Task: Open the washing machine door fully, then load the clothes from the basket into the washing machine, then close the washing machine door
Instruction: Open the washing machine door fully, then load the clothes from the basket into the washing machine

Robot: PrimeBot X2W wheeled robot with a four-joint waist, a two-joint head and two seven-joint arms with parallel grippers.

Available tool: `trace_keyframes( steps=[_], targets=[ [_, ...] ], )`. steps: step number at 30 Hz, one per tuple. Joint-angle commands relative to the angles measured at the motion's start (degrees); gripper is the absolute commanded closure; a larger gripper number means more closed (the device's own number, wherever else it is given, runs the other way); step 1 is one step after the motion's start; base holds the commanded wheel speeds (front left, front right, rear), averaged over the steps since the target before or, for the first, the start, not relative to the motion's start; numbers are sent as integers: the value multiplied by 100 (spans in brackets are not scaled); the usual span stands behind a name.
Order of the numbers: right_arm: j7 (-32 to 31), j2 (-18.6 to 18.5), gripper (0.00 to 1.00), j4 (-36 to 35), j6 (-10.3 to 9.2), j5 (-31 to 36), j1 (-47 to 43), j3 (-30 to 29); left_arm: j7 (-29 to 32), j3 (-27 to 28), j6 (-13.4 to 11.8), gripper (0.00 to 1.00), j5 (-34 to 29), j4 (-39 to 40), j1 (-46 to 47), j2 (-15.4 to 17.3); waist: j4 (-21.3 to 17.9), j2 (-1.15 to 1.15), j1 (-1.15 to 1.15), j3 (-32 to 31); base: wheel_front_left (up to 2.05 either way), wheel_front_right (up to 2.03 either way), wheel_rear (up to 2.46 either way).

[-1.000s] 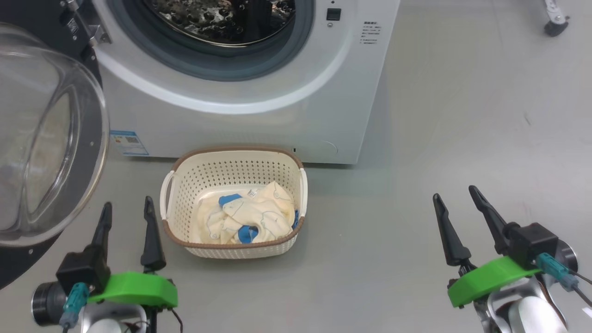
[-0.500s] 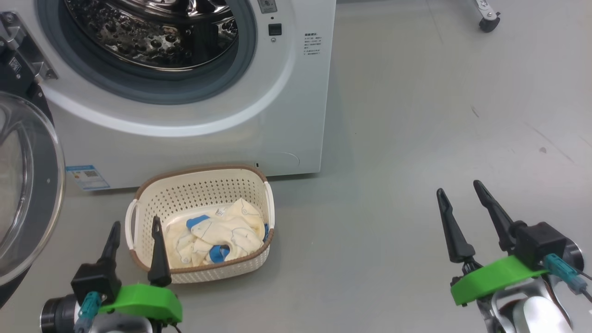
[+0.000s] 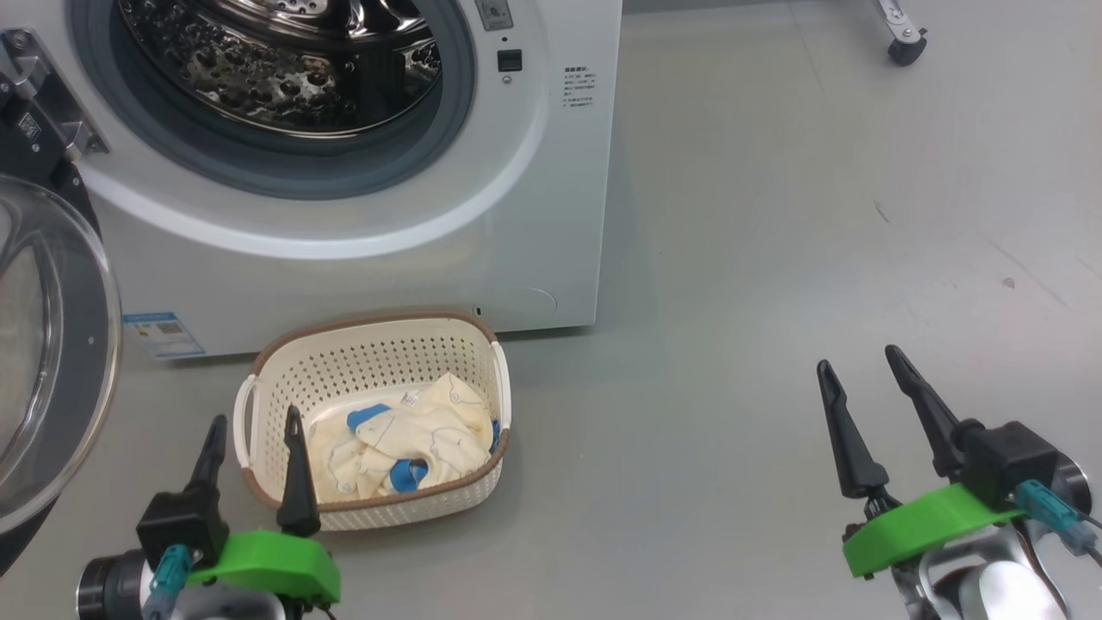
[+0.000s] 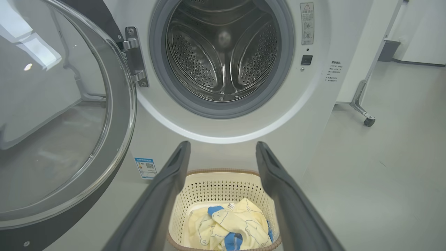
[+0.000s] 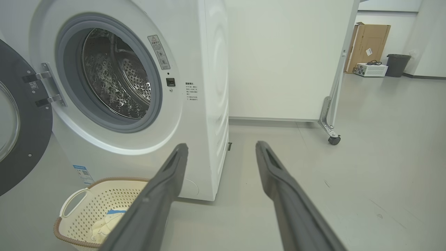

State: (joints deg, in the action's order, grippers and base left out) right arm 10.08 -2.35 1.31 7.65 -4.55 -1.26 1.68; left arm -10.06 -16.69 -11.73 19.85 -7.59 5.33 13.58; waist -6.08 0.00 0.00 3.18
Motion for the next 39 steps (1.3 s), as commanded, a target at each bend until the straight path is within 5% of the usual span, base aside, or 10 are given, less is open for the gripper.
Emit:
trace_keyframes(
  steps=[1, 39],
  targets=[
    [1, -53, 0, -221, -16, 0, 131, 95, -29, 224, -51, 0, -7, 142, 179, 132, 4, 0, 0, 6, 0, 0, 0],
    [63, -53, 0, -137, -16, -49, 203, 97, -54, 47, -150, 0, 11, 225, 310, 177, 20, 0, 0, 149, 95, -95, 0]
  ],
)
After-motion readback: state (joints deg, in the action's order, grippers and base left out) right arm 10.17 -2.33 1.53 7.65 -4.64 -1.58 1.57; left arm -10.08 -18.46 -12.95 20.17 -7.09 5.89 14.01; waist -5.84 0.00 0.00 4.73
